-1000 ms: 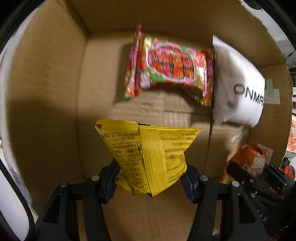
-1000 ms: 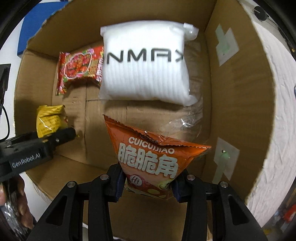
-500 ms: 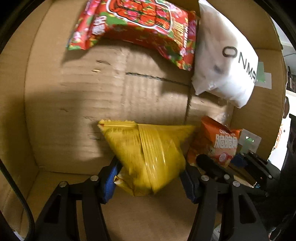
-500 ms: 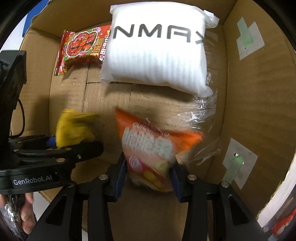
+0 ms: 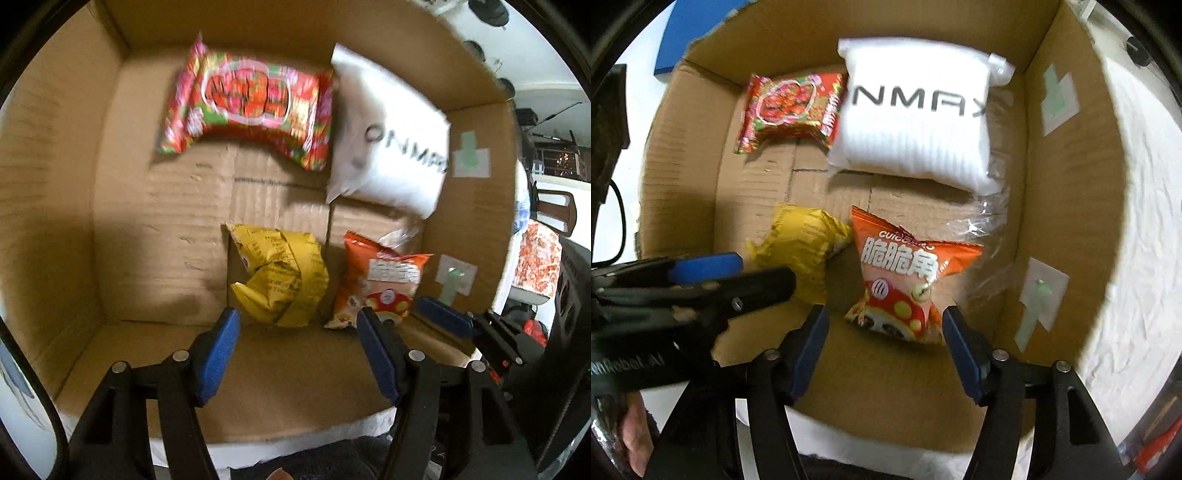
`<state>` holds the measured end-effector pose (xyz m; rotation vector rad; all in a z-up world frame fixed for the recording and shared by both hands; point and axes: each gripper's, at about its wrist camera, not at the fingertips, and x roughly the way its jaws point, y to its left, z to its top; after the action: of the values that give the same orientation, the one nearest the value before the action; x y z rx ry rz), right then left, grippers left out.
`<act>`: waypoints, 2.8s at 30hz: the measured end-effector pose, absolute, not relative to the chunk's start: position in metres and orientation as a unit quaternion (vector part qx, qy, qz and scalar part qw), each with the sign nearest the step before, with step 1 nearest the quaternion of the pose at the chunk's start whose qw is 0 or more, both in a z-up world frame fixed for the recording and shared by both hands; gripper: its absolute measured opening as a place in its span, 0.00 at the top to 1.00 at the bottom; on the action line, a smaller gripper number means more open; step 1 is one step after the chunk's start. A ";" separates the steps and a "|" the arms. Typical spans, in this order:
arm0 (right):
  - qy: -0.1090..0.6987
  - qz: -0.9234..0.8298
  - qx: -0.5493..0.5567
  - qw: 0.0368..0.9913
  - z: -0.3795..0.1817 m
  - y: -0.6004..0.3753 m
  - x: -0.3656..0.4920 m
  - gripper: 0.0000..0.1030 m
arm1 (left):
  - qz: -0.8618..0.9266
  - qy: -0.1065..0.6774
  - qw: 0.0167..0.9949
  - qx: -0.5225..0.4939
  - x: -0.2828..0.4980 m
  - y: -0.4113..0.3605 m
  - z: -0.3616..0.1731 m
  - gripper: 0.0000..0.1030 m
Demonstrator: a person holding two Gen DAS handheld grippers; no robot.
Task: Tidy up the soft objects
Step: 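Open both tools and lift them out of the box, then grasp the blue wipes pack with the right tool while the left tool grasps the black wipes pack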
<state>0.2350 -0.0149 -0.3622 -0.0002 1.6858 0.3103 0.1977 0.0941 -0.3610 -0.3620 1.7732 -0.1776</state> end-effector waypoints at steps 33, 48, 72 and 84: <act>0.624 0.112 0.040 0.772 -0.178 -0.081 0.172 0.00 | 0.014 0.593 0.801 -0.079 0.162 0.086 -0.158 0.04; 0.629 -0.054 0.081 0.771 -0.226 -0.359 0.226 0.00 | -0.088 0.641 0.757 -0.095 0.254 -0.124 -0.212 0.04; 0.713 0.085 -0.121 0.685 -0.387 -0.426 0.381 0.00 | 0.087 0.759 0.643 -0.058 0.368 -0.185 -0.431 0.04; 0.765 0.019 0.002 0.644 -0.417 -0.450 0.378 0.45 | 0.039 0.731 0.680 -0.040 0.387 -0.203 -0.417 0.42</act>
<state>0.3779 -0.4499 -0.4174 0.0052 1.7420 0.0435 0.3867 -0.2032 -0.4167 -0.0896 1.6422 0.0867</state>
